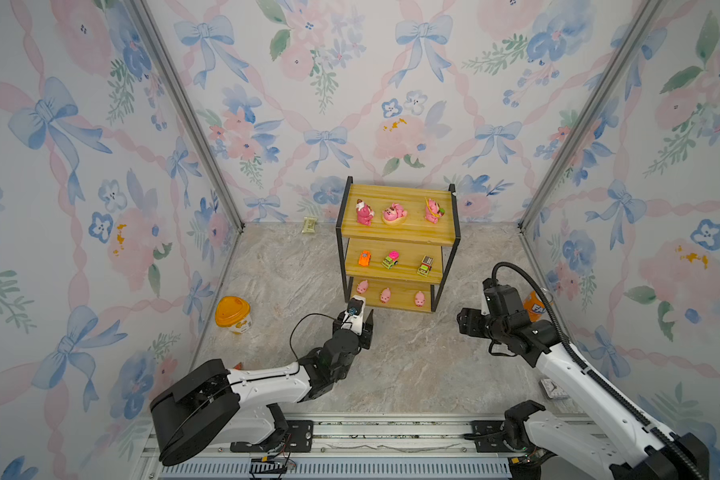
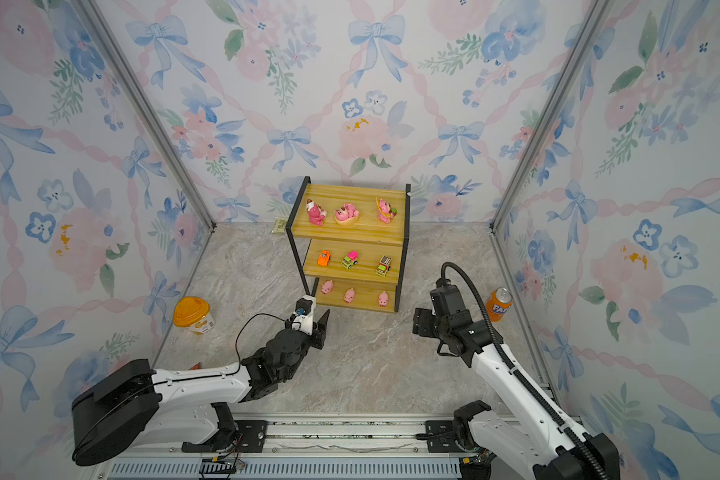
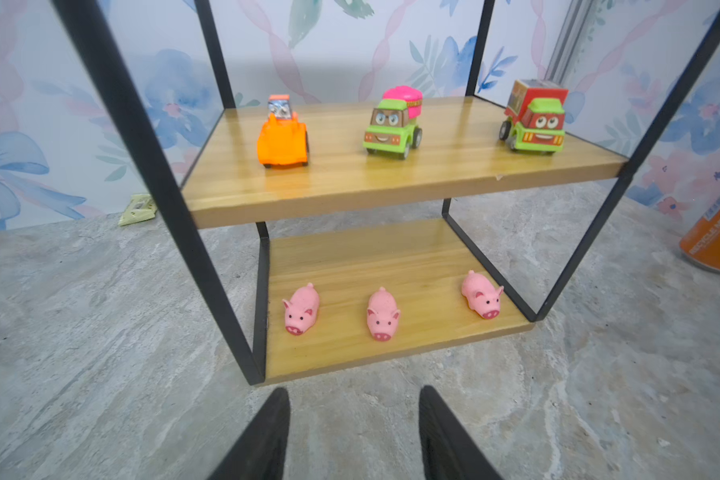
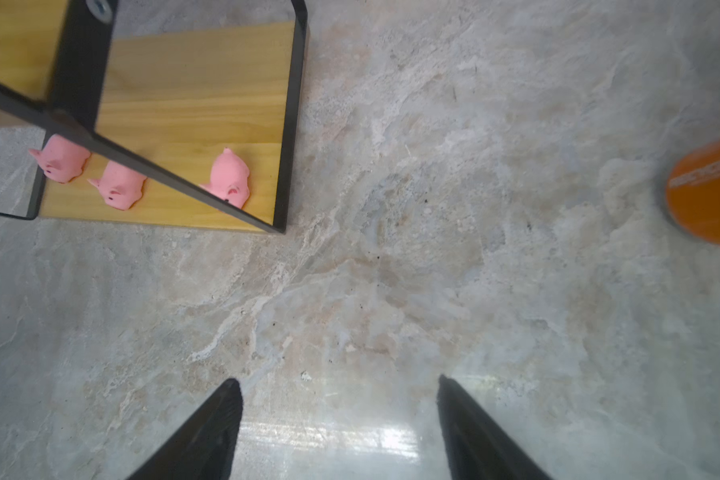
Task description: Place and organize the plastic toys onto the shelf
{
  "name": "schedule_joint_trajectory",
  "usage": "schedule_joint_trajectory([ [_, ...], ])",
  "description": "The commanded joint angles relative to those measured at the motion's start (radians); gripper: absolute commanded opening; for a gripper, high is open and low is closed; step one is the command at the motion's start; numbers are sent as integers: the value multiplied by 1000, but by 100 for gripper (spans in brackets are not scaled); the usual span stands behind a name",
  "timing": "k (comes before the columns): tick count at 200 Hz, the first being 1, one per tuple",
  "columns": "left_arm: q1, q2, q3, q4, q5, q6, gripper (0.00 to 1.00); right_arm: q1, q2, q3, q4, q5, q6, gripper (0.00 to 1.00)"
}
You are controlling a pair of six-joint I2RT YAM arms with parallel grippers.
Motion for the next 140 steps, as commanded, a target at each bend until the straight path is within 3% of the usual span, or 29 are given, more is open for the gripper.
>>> schedule_joint_trajectory([
  [1,26,-95,-44,-71,-68,51,55,-46,44,83,27,34,-108,76],
  [27,80,-227,-76,-107,-80,109,63,-107,96,161,76,35,-167,76],
  [57,165,-366,-104,-153,-68,226,82,-182,135,190,152,34,-222,78],
  [84,298,-464,-141,-161,-59,314,96,-320,148,141,291,-135,-211,79],
  [107,490,-512,-215,-106,72,340,98,-418,154,39,494,-212,-203,79],
  [121,671,-526,-278,-36,259,318,97,-469,163,-12,579,-235,-197,79],
  [140,879,-526,-327,20,496,198,98,-513,190,-65,666,-242,-211,78],
])
